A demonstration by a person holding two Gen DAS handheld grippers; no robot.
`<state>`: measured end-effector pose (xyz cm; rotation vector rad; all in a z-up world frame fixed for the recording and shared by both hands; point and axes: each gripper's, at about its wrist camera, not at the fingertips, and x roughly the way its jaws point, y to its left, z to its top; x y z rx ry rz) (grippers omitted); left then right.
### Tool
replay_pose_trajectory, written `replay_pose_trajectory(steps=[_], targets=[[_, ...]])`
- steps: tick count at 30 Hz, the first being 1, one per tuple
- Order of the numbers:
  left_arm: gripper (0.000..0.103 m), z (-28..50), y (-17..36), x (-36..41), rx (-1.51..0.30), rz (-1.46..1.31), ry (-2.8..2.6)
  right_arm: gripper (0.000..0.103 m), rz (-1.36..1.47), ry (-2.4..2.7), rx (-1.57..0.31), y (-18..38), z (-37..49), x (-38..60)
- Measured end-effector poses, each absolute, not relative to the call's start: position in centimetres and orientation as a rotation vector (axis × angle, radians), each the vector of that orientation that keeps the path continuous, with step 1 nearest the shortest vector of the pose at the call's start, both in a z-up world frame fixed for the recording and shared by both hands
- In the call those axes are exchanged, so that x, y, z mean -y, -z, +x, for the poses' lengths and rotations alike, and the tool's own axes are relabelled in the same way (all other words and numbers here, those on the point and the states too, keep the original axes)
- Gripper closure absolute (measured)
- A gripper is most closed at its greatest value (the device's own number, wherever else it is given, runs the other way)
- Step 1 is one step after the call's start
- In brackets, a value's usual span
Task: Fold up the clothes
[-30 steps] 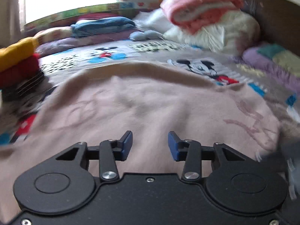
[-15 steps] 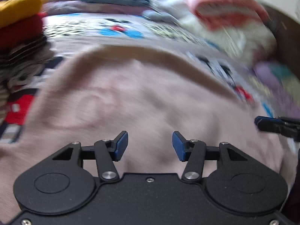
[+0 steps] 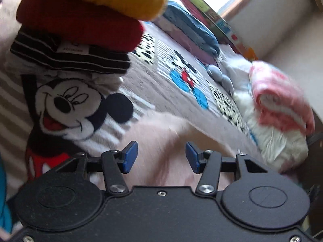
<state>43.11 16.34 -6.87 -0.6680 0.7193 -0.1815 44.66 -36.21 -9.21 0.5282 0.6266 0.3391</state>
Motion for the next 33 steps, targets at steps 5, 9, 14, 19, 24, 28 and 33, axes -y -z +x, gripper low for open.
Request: replay_pose_trajectory(steps=[5,9,14,19,24,28,33], targets=[[0.052,46.1,8.1,-18.4,-0.757,-0.693,0.172,0.055,0.528,-0.362,-0.697,10.2,49.0,35.8],[0.052,47.8,9.7,-19.6,-0.796,-0.768,0.21,0.055,0.597,-0.376,-0.753,11.6,51.4,36.4],[0.052,49.7,11.6,-20.1,-0.853,-0.834,0.271,0.054,0.693,-0.412,-0.803,13.3,53.3,37.0],[0.052,51.1,12.6,-20.8,-0.853,-0.909,0.361,0.054,0.766,-0.457,-0.85,15.0,54.5,37.7],[0.093,51.9,11.5,-19.2,-0.847,-0.801,0.437,0.067,0.819,-0.51,-0.852,15.7,55.1,37.7],[0.099,50.7,9.9,-17.6,-0.759,-0.662,0.44,0.093,0.816,-0.563,-0.788,14.8,54.6,37.1],[0.1,49.6,10.0,-19.8,-0.657,-0.701,0.387,0.093,0.77,-0.495,-0.607,12.2,52.7,38.2]])
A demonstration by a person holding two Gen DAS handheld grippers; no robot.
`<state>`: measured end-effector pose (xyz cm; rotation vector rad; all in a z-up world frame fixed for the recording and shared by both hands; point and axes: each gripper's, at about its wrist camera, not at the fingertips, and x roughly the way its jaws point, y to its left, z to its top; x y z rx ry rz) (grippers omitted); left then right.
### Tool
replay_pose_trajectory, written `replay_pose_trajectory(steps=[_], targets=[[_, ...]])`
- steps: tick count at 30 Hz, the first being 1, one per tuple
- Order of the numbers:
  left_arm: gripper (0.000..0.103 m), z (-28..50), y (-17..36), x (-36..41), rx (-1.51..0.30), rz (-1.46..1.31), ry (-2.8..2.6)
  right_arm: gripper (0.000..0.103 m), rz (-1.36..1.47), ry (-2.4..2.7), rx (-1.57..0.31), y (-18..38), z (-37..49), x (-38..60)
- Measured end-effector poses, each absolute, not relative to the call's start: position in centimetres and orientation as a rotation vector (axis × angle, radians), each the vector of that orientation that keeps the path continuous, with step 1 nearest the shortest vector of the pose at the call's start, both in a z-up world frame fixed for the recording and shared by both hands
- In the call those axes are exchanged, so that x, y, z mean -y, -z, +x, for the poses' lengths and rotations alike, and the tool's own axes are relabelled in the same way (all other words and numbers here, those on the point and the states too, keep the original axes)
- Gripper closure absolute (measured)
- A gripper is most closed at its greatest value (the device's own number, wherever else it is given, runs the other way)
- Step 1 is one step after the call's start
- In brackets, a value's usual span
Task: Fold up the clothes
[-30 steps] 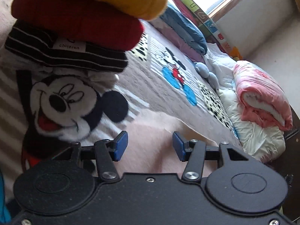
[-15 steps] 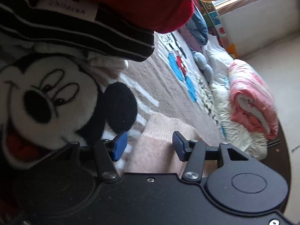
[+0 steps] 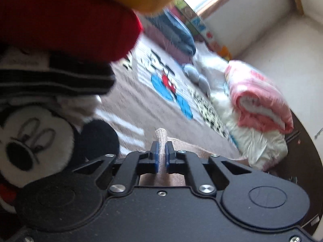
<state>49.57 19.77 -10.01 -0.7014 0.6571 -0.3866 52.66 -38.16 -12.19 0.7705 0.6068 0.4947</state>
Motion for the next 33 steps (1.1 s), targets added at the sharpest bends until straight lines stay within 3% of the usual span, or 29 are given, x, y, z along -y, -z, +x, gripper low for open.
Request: replay_pose_trajectory(steps=[4,10,14,22,25,27,33], targets=[[0.1,50.1,10.6,-19.9,-0.666,-0.682,0.363,0.094,0.669,-0.457,-0.596,11.5,52.7,37.8],[0.099,51.2,12.2,-19.6,-0.728,-0.619,0.266,0.096,0.611,-0.348,-0.752,16.3,54.9,37.7],[0.096,51.4,12.3,-19.0,-0.743,-0.564,0.237,0.097,0.595,-0.357,-0.714,17.1,54.2,37.6],[0.089,51.2,10.8,-14.2,-0.742,-0.228,0.112,0.095,0.496,-0.321,-0.734,15.9,54.2,36.3],[0.075,50.6,9.6,-14.2,-0.729,-0.191,0.087,0.084,0.466,-0.283,-0.749,14.3,54.0,36.3],[0.075,49.8,8.5,-14.7,-0.708,-0.187,0.07,0.075,0.444,-0.252,-0.733,13.1,53.4,36.6],[0.075,46.1,5.8,-13.3,-0.628,-0.171,0.15,0.075,0.367,-0.333,-0.645,9.7,50.3,36.5]])
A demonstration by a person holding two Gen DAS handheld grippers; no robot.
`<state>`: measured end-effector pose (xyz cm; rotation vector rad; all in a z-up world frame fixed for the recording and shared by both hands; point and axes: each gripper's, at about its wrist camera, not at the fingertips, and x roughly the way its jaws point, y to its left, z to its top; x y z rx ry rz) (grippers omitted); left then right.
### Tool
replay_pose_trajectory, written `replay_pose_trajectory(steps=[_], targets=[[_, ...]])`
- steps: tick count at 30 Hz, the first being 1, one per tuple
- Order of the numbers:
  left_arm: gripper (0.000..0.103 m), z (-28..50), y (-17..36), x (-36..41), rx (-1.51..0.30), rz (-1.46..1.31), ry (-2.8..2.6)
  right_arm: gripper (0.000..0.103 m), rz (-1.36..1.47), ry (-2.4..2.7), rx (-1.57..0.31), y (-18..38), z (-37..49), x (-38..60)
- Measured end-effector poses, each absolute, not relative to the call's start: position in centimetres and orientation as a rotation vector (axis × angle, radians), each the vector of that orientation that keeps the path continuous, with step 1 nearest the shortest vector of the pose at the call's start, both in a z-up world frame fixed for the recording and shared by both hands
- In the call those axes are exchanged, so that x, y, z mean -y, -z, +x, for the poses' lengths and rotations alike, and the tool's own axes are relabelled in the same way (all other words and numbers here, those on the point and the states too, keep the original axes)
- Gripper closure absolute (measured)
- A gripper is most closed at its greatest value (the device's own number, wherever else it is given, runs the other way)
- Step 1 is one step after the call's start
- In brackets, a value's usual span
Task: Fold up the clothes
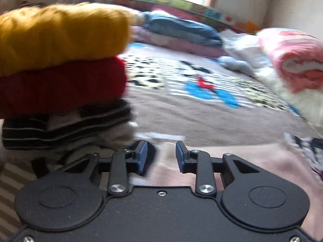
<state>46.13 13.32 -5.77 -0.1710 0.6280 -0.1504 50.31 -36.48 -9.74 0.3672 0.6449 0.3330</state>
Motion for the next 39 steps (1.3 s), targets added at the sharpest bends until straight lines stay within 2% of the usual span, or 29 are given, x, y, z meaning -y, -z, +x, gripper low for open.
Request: replay_pose_trajectory(steps=[4,7,8,10,11,12,14,17,18,26,34,35,38,39], targets=[[0.081,46.4,8.2,-10.0,-0.721,-0.11,0.231,0.076,0.34,-0.444,-0.637,9.1,48.8,34.7],[0.078,47.2,11.0,-9.8,-0.774,-0.101,0.18,0.079,0.296,-0.389,-0.733,11.8,49.7,33.6],[0.078,47.4,11.0,-10.5,-0.782,-0.163,0.176,0.087,0.264,-0.357,-0.763,12.9,50.1,33.6],[0.079,47.4,10.9,-10.8,-0.791,-0.186,0.183,0.093,0.293,-0.351,-0.745,14.3,50.2,34.5],[0.078,47.3,10.7,-10.8,-0.792,-0.184,0.185,0.101,0.319,-0.343,-0.75,14.3,50.3,34.8],[0.078,47.1,10.2,-10.8,-0.795,-0.191,0.182,0.102,0.319,-0.335,-0.755,14.2,50.3,34.8],[0.078,45.7,9.3,-10.8,-0.785,-0.192,0.168,0.102,0.32,-0.316,-0.764,13.9,50.3,34.8],[0.078,42.5,8.0,-10.9,-0.758,-0.185,0.152,0.084,0.326,-0.302,-0.742,12.1,48.6,34.8],[0.078,41.2,7.7,-10.8,-0.751,-0.187,0.152,0.082,0.327,-0.303,-0.734,11.6,47.8,34.9],[0.078,29.8,7.7,-8.5,-0.702,-0.114,0.125,0.082,0.338,-0.362,-0.659,8.9,35.7,34.5],[0.075,19.4,8.8,-4.3,-0.645,-0.042,0.145,0.078,0.26,-0.413,-0.61,10.6,22.6,30.4],[0.073,18.4,8.8,-3.6,-0.638,-0.037,0.154,0.078,0.257,-0.416,-0.603,10.9,21.4,29.9],[0.057,15.4,8.8,-1.2,-0.599,0.004,0.19,0.078,0.212,-0.433,-0.555,10.9,18.0,27.8],[0.057,14.3,8.8,-0.3,-0.578,0.025,0.193,0.078,0.194,-0.443,-0.535,10.8,16.8,27.1]])
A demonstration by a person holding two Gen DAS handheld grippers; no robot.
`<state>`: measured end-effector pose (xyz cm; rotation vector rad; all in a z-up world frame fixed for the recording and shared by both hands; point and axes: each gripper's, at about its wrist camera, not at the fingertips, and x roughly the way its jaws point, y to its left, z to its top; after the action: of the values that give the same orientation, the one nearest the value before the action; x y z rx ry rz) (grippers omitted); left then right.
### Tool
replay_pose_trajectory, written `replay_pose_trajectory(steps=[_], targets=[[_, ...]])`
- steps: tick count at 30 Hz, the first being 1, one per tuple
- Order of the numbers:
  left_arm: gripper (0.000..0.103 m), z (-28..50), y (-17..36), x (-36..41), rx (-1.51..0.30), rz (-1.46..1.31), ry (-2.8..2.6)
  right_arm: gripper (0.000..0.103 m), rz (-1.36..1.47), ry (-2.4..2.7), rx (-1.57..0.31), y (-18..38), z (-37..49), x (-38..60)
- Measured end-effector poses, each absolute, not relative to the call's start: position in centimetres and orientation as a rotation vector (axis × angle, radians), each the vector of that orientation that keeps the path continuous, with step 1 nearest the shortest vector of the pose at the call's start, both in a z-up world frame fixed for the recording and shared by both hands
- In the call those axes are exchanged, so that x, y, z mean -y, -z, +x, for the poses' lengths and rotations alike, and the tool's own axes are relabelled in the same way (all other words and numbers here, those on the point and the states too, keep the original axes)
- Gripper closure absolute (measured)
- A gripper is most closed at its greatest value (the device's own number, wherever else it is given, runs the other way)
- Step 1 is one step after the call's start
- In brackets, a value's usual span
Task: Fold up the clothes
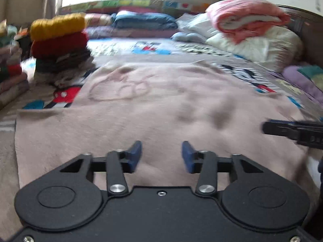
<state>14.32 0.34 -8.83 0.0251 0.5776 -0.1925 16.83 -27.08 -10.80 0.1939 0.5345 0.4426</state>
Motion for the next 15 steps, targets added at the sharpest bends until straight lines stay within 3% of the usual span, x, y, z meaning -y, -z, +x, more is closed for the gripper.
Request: replay_pose_trajectory(steps=[5,8,15], targets=[[0.057,11.1,12.0,2.1,-0.578,0.096,0.196,0.074,0.056,-0.466,-0.494,11.6,12.0,24.5],[0.056,8.9,13.6,3.4,-0.473,0.216,0.162,0.074,0.009,-0.466,-0.535,13.9,10.2,24.6],[0.055,8.5,13.3,3.9,-0.49,0.247,0.132,0.073,0.078,-0.466,-0.56,13.5,8.2,26.5]])
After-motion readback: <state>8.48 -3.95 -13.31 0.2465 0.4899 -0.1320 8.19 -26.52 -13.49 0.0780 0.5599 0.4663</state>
